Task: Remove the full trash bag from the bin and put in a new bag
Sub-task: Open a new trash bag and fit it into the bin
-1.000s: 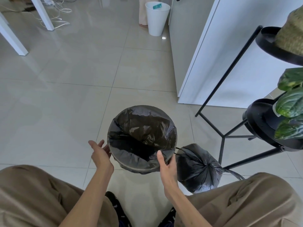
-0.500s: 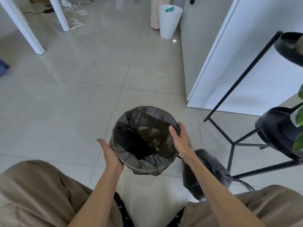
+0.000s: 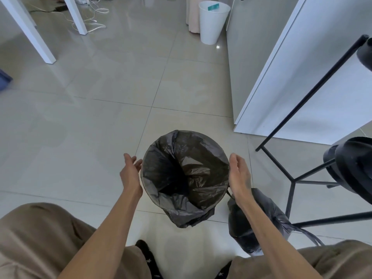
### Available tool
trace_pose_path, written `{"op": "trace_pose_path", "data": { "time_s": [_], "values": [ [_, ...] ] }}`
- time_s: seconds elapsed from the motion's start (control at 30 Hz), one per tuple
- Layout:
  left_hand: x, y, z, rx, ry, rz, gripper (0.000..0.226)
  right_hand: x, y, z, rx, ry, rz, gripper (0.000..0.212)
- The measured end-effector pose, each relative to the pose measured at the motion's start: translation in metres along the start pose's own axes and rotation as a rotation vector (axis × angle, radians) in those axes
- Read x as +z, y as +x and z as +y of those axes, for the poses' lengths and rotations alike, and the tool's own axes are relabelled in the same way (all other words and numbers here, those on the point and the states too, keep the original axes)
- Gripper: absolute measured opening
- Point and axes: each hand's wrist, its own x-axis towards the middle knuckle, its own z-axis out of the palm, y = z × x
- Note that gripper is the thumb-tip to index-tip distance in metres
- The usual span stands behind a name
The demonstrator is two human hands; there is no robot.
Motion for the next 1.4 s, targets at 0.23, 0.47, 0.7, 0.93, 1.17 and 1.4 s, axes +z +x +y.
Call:
{"op": "trace_pose_path", "data": {
  "time_s": [0.23,0.47,0.7,0.93,1.17,1.4],
  "values": [
    [0.002,-0.019,-0.006,-0.028,0.019,-0.283,0.073,0.014,0.019,-0.004,0.014,0.090,-0.269,0.065],
    [0.017,-0.023,0.001,-0.050,0.157,-0.309,0.077,0.010,0.010,0.038,0.229,0.297,-0.211,0.068],
    [0.016,-0.024,0.011,0.307,0.498,-0.145,0.059,0.002,-0.003,0.018,0.047,-0.062,0.001,0.060],
    [0.014,-0.027,0.000,0.408,0.688,-0.241,0.066,0.029,-0.010,-0.036,-0.756,-0.602,-0.320,0.041],
    [0.020,-0.021,0.002,0.516,0.808,-0.253,0.069,0.088,0.023,-0.004,-0.436,-1.098,-0.829,0.072],
    [0.014,-0.004,-0.004,0.684,1.059,-0.262,0.086,0.102,0.035,0.017,-0.359,-1.243,-0.856,0.084]
  ]
}}
